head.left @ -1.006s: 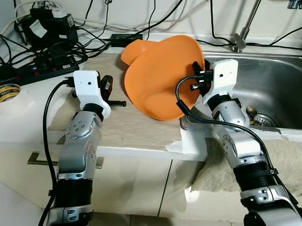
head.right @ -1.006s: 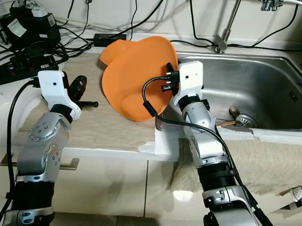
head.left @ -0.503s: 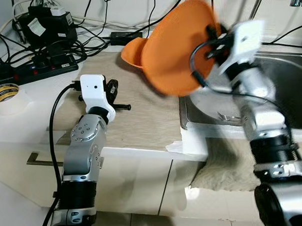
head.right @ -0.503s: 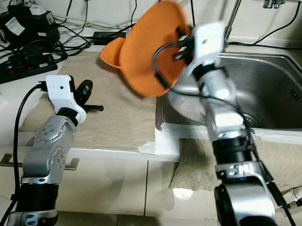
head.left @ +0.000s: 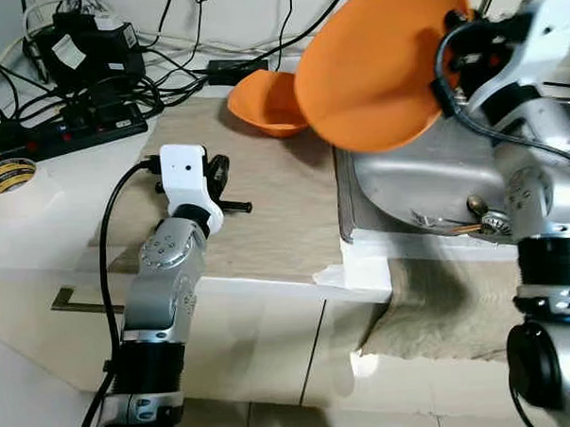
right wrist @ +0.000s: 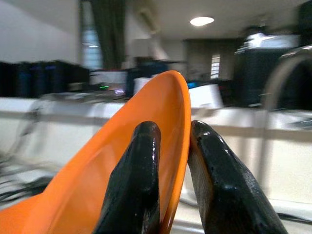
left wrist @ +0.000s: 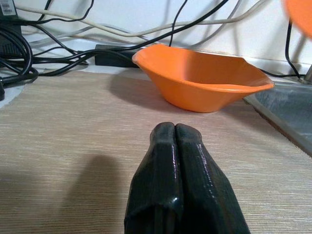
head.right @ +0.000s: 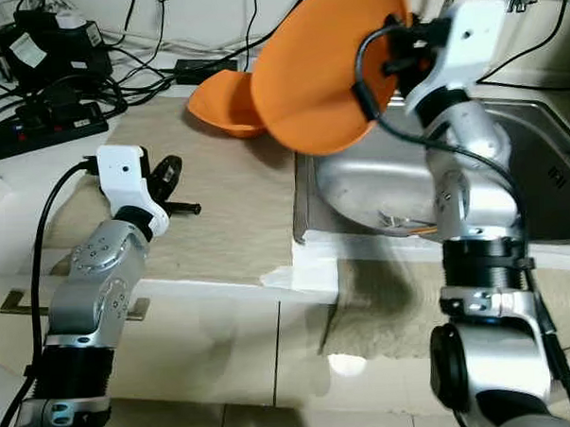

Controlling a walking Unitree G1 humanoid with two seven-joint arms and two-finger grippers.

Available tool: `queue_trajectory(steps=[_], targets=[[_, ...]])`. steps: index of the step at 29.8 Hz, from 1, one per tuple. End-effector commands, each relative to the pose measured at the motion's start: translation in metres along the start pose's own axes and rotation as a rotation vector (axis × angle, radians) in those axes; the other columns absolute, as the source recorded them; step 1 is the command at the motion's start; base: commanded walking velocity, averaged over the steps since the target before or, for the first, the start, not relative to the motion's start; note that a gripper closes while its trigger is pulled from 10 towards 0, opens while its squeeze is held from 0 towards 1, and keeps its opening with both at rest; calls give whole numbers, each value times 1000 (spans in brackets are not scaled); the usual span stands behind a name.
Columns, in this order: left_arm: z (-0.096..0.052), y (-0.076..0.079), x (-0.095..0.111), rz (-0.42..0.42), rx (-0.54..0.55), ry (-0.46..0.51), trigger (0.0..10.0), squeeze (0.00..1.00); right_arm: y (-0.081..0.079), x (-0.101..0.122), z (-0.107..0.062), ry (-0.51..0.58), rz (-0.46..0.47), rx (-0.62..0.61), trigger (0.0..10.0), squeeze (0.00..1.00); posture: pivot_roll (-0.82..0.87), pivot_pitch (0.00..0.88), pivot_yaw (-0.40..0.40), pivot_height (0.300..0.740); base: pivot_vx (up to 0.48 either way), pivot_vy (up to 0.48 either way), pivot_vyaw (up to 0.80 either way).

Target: Kitchen organization

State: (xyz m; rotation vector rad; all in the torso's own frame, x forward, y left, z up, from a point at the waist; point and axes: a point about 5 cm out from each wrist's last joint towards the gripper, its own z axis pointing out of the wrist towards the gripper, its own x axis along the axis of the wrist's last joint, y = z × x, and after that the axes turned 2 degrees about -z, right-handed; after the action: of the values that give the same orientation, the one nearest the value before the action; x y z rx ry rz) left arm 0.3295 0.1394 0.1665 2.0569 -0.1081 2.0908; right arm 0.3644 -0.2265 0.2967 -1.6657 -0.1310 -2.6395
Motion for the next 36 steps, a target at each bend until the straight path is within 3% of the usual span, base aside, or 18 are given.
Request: queue_trajectory(steps=[1,6,10,18,22,25,28,30,36], targets=[[2,1,1,3,-10,-1,10000,0,26,9,-1,34,-47,-112,10000,0,15,0,2,732,0,0,0],[3,4,3,-6,-35,6,10000,0,51,-5,-10,-41,-150,-206,10000,0,16,0,4,732,0,0,0],[3,11,8,-22,-79,23,10000,0,60,-17,-17,-96,-195,-233,10000,0,16,0,4,732,0,0,0],[-2,49,37,-88,-329,82,10000,0,71,-49,-31,-226,-290,-241,10000,0,16,0,2,732,0,0,0],[-6,65,50,-130,-418,94,10000,0,66,-70,-37,-306,-338,-196,10000,0,20,0,1,732,0,0,0],[-6,67,54,-139,-431,100,10000,0,63,-78,-40,-338,-339,-182,10000,0,22,0,2,732,0,0,0],[-5,72,62,-136,-452,119,10000,0,54,-100,-48,-422,-335,-151,10000,0,27,0,2,732,0,0,0],[-7,77,69,-137,-477,135,10000,0,47,-119,-57,-497,-305,-146,10000,0,33,0,1,732,0,0,0],[-8,77,73,-128,-482,139,10000,0,40,-142,-72,-603,-226,-183,10000,0,38,0,3,732,0,0,0]])
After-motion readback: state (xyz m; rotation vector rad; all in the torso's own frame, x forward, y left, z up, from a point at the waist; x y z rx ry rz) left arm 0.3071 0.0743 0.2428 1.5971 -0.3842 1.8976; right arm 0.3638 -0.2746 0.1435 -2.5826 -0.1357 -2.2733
